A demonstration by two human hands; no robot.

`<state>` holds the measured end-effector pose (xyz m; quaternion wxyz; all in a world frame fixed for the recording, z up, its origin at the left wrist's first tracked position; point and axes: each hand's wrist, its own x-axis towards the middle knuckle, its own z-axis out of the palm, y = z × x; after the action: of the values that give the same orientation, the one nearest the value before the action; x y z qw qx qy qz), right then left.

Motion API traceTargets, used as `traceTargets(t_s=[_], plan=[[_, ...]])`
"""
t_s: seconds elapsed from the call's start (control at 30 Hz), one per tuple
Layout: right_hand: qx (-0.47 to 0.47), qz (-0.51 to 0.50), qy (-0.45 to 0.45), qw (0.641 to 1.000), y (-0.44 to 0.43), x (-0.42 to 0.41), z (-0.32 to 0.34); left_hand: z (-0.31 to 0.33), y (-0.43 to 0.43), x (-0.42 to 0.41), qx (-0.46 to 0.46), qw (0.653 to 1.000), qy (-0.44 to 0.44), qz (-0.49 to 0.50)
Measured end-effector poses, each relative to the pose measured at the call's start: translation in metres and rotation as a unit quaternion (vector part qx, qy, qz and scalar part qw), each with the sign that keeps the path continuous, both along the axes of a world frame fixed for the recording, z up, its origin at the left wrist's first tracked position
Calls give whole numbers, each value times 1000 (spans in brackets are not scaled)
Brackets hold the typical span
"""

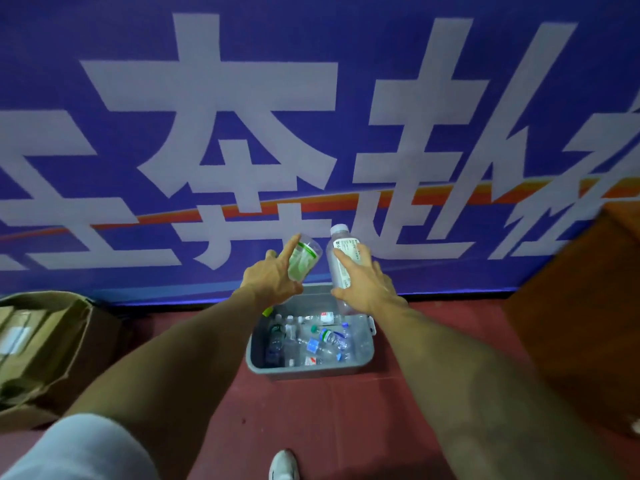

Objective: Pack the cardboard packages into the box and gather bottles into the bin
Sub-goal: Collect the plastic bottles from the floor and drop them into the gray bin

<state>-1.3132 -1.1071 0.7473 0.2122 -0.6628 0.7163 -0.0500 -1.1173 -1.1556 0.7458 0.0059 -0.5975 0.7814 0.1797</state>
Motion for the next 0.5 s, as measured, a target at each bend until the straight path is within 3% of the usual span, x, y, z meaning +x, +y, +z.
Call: traceTargets(t_s=[0.2, 0.5], plan=[[47, -40, -26, 998, -50, 7, -12, -14, -55, 0, 37, 999, -13, 14], [67, -48, 60, 995, -85, -9, -12, -7, -86, -10, -19, 997, -72, 1]])
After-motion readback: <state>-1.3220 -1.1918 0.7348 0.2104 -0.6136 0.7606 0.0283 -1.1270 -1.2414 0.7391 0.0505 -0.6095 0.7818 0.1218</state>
